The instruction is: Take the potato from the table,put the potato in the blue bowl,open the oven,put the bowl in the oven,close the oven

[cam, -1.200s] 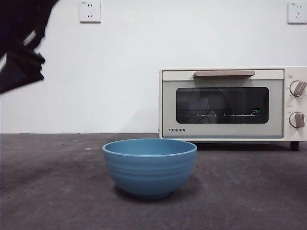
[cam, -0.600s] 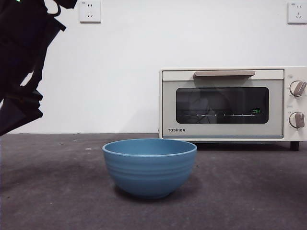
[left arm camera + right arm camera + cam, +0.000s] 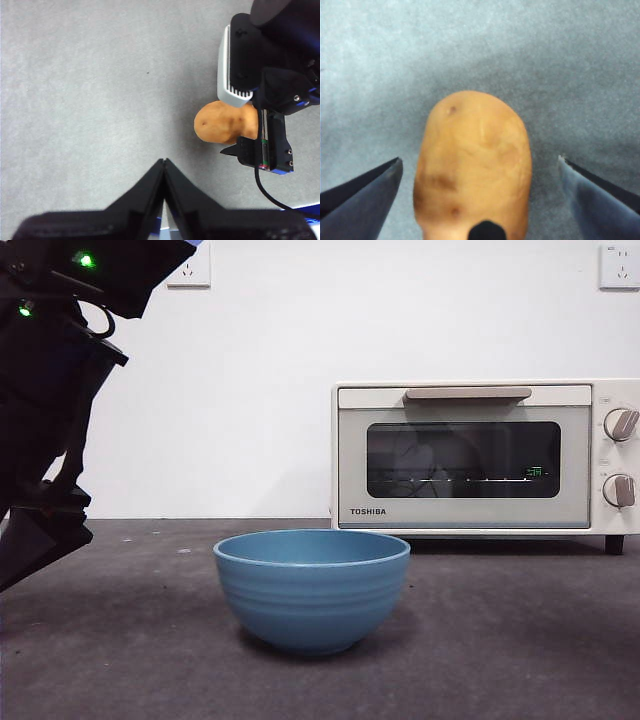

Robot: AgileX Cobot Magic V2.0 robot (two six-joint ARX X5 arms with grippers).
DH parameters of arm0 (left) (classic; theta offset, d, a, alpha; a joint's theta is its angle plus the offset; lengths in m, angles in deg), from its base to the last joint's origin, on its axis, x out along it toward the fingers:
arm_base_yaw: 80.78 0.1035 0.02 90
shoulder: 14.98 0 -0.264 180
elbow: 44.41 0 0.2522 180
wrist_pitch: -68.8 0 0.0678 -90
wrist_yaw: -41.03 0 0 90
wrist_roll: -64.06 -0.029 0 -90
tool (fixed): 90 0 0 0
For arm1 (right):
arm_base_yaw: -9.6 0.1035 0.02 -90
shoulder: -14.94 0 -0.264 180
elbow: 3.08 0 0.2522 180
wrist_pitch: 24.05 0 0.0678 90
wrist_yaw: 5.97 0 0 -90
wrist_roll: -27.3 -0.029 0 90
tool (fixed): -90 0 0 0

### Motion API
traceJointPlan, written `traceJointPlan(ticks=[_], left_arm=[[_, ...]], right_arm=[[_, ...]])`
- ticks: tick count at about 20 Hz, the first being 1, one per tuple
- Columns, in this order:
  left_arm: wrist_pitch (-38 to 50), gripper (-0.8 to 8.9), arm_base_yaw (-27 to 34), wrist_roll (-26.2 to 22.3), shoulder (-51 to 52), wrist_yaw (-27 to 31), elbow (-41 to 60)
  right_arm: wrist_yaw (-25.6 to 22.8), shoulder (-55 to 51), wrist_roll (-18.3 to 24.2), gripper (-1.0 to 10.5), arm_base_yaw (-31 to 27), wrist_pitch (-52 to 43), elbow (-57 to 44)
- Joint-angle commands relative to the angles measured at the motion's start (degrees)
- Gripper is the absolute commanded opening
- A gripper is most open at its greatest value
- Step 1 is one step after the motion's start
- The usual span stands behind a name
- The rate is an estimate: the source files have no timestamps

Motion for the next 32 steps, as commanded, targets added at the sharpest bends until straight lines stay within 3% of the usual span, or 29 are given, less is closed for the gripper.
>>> traceJointPlan(ticks=[1,6,10,17,21,24,26,29,32], left_arm=[[0.11,-0.05,-0.59,0.48,0.13,-0.09,-0.09],[0.09,-0.05,-1.14,2.47,0.17,-2.56,-0.07],[0.09,-0.05,-1.14,3.23,0.15,-9.2,-0.09],[0.09,-0.05,-1.14,3.17,0.15,-18.71,-0.09],[0.11,-0.05,-1.14,0.57,0.15,-25.57,-0.07],[0.11,-0.05,-1.14,-1.05,0.15,-30.01,-0.07],[0.17,-0.05,-1.14,-1.33,0.15,-31.04,-0.07],[2.54,-0.05,-1.14,-1.27,0.13,-31.04,-0.07],[6.1,-0.05,-1.14,-0.04,-0.09,-31.41,-0.07]], right_arm=[[-0.09,0.96,-1.03,-0.3,0.31,0.02,-0.04],[-0.33,0.35,-3.54,-0.1,0.13,2.73,1.05],[-1.05,-1.77,-3.23,-0.1,-0.98,14.91,8.17],[-10.27,-2.6,3.15,-0.1,-2.95,37.11,26.73],[-10.4,-4.72,3.74,-0.1,-5.27,45.7,30.58],[-10.51,-9.68,3.45,-0.1,-7.37,45.79,28.65],[-13.38,-15.45,3.48,-0.1,-8.79,45.81,24.0],[-17.44,-26.88,3.52,-0.1,-10.78,45.81,11.47],[-14.67,-39.36,4.22,-0.1,-12.63,44.35,-2.05]])
